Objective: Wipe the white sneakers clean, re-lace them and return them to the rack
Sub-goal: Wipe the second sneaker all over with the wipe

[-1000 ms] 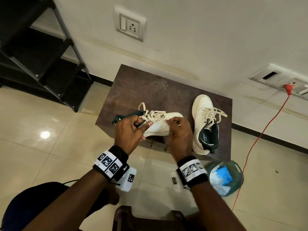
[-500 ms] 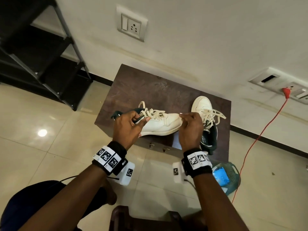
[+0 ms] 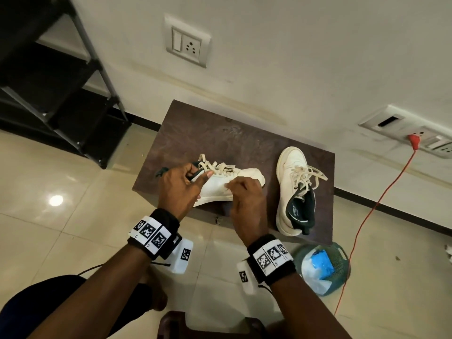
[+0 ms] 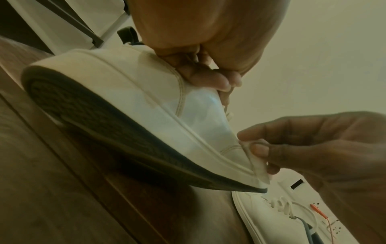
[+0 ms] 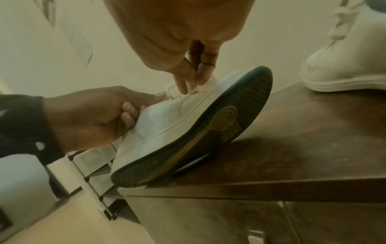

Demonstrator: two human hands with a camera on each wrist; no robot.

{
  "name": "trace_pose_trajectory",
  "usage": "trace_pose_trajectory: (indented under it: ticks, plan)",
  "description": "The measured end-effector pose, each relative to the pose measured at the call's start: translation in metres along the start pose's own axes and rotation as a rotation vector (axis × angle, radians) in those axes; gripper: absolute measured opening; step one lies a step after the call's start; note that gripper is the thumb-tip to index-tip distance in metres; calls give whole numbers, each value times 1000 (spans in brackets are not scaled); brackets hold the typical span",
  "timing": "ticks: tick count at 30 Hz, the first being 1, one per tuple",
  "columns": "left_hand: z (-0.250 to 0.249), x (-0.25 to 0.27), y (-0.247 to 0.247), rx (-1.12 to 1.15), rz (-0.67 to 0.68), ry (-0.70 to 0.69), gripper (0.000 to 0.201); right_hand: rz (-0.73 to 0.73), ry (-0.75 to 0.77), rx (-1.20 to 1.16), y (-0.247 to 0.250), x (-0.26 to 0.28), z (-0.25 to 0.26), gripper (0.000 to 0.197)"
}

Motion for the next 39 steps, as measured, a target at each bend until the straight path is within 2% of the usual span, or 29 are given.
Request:
trace_pose_trajectory:
  ticks: [2,4,6,9,11,15,16,20,22,23,27,29,32,34,37,39]
  plan:
    - [0,0,-1,8,4,-10,35,-19,-34,22,6,-9,-17,34]
    - [2,2,-1,19,-1,-17,35,-119,-173,75,20,-23,-50,33]
    - [4,5,-1,12,-6,-25,36,-152,-252,95,24,-33,-57,32]
    - [4,4,-1,6,-3,-32,37,30,-112,127,-1,-22,-15,29]
    - [3,4,-1,10,-1,-30,36,100,-40,152,-7,-18,-8,28]
    - [1,6,-1,12,-12,-47,34,-34,-285,148,18,-47,-58,20]
    - [2,6,0,9,-14,-47,34,-59,-292,134,21,-46,-57,19]
    - [2,-1,-1,3,7,-32,34,3,-95,-49,10,-5,-10,22]
    - [2,-5,-1,11,5,-35,34,15,-36,-96,15,0,-16,23]
    - [2,-6,-1,7,3,-38,34,-13,-55,-81,19,-5,-29,23]
    - [4,-9,-1,-10,-1,-45,37,-193,-325,-31,33,-22,-75,21]
    - [2,-14,-1,4,-3,-40,38,-160,-241,-43,22,-17,-52,25]
    - [4,-21,-1,5,-2,-16,36,10,17,-83,-2,1,-8,34]
    - [5,-22,-2,5,7,1,35,10,50,-85,0,-4,-12,32]
    - [5,-24,-1,18,0,10,33,-174,-127,-111,21,-22,-45,21]
    - [7,-29,-2,9,12,18,33,-243,-223,-109,25,-26,-59,20]
Point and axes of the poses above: each hand's wrist, its own x-axis away from the middle knuckle, its own y-axis out of the back of the hand, z = x × y, the point moved 6 cm from there along -x, towards the middle knuckle, and after that the axes turned 5 degrees about -z, right-handed, at the moved point
